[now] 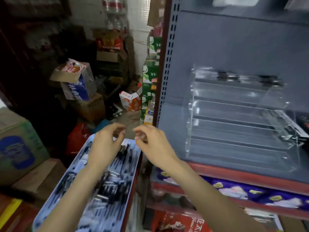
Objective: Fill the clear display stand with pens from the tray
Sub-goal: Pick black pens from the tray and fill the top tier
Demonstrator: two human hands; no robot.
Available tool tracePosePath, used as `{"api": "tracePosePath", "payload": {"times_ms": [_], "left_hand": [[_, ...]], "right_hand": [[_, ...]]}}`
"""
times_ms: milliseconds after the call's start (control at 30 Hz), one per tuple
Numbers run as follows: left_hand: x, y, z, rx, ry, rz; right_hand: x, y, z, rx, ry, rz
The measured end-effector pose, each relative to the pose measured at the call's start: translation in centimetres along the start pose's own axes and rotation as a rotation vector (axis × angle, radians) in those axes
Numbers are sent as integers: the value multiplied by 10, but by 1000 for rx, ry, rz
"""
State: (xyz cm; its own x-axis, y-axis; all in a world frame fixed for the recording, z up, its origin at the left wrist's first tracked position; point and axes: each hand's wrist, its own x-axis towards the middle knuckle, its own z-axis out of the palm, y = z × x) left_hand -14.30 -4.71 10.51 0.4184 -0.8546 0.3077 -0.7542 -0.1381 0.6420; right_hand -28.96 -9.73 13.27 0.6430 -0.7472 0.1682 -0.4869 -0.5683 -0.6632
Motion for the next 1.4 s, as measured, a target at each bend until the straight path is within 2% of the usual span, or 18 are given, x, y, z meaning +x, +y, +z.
{"api": "tracePosePath", "payload": {"times_ms": [67,233,367,467,533,700,867,1233,1300,1400], "left_hand": [[-12,-23,-5,-10,-49,-67],[-51,-108,-14,45,-238,-215],[-71,-153,-3,86,-367,-254],[-83,-174,5,191,-474,-212],[-89,-180,8,275,-460,-154],[-96,-180,12,379,-359,-144],[-90,-177,19,420,-436,-133],[-78,-172,24,292,-490,-184],[-75,-171,21,212,-461,-171],[-66,-162,12,-33,-444,-145]], "right_hand": [[0,2,28,-31,-54,25],[-2,1,120,-109,-303,238],[-8,20,158,-157,-357,357],[-14,30,177,-181,-383,369],[-17,34,187,-182,-373,351],[-16,39,204,-248,-340,331],[-14,41,206,-241,-320,341],[-7,40,199,-180,-234,318],[-3,34,196,-104,-208,340],[6,16,183,249,-153,462]]}}
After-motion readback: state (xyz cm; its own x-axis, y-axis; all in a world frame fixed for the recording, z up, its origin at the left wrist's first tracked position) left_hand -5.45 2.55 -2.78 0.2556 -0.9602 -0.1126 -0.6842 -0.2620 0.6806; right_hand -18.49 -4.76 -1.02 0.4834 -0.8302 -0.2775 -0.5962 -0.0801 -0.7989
